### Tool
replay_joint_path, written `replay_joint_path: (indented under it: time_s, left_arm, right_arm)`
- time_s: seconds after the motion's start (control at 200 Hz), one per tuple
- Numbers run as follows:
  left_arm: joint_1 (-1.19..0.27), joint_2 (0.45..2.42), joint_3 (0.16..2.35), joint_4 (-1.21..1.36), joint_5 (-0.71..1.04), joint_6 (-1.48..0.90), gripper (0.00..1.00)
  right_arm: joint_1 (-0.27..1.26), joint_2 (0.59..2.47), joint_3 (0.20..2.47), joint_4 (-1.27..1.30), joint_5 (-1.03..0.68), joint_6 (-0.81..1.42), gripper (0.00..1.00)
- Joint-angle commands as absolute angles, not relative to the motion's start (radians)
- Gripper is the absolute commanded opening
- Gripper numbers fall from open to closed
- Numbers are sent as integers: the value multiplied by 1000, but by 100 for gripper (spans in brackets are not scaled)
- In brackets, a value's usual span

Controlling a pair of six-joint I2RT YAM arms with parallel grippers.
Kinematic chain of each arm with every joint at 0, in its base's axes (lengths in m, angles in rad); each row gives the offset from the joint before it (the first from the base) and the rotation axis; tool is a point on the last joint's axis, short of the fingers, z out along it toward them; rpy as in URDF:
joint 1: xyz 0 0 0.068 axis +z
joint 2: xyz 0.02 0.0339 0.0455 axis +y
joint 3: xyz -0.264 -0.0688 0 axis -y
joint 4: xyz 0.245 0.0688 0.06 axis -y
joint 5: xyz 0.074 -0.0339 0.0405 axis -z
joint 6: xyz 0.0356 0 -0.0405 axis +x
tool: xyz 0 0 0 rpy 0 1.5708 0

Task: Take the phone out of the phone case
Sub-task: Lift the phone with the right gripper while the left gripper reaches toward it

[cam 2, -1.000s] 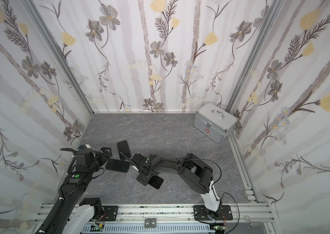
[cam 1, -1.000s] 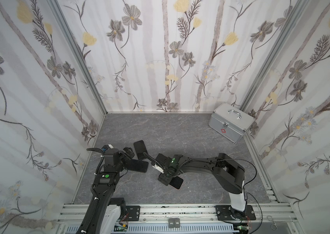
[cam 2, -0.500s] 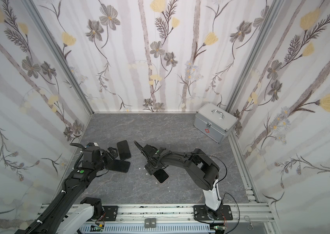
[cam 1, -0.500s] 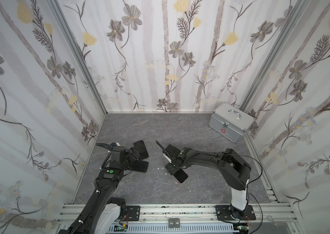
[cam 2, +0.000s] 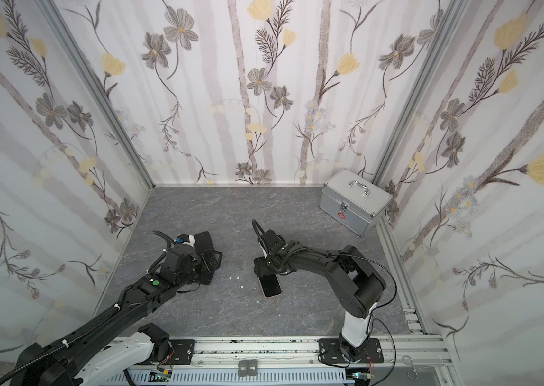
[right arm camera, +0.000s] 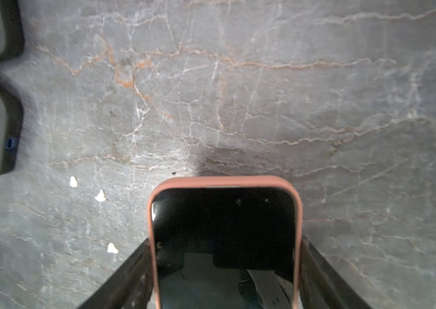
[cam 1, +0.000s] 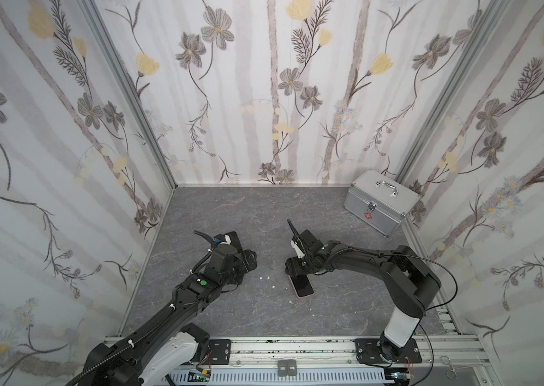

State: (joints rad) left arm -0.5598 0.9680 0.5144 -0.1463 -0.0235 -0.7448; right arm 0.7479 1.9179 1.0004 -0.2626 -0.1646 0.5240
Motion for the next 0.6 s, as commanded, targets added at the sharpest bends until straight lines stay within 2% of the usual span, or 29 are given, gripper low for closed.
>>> replay_joint_path:
  time_s: [0.0, 0.32, 0.475, 0.595]
  left_arm:
    - [-641, 1029, 510, 3, -8, -777, 99]
    - [-830, 1254, 504, 312, 60, -826, 98]
    - [-905, 1382, 557, 350, 72, -811, 94]
    - [-940, 1463, 598, 372, 96, -804, 88]
  right_arm:
    - [704, 1873, 915, -144, -295, 661, 68]
    - [569, 1756, 628, 232, -439, 951, 61]
    - [538, 1748, 552, 346, -475, 1033, 59]
    - [531, 1753, 529, 391, -490, 1061, 59]
